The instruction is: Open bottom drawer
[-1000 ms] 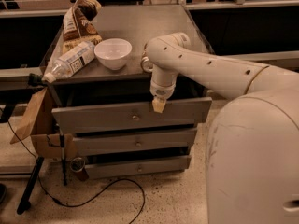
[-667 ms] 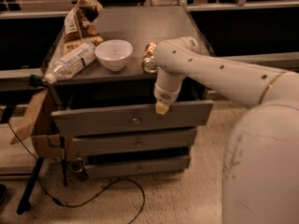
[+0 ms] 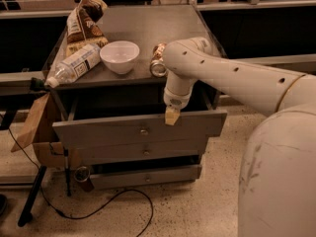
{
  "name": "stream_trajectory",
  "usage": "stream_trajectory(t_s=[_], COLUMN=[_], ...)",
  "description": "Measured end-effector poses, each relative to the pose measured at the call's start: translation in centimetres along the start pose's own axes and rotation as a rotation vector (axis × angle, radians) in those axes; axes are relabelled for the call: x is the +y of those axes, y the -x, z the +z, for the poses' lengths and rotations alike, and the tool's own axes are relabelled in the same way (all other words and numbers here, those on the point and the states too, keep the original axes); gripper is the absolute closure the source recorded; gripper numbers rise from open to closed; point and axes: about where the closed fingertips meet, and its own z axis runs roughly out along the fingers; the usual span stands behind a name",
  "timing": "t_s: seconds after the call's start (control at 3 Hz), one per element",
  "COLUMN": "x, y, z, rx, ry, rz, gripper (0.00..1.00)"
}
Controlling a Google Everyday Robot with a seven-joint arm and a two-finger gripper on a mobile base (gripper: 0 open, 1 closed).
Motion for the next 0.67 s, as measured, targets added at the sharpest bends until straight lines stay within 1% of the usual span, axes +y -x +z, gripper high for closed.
stream_trajectory(t_s=[0.33,0.67], x=[0.3,2.6], y=[-0.2,-1.6], z=[0.0,0.9], rx=[-0.002,-0.019], ry=[0.005,0.048], rz=[-0.009,-0.082], gripper=[0.04,0.0])
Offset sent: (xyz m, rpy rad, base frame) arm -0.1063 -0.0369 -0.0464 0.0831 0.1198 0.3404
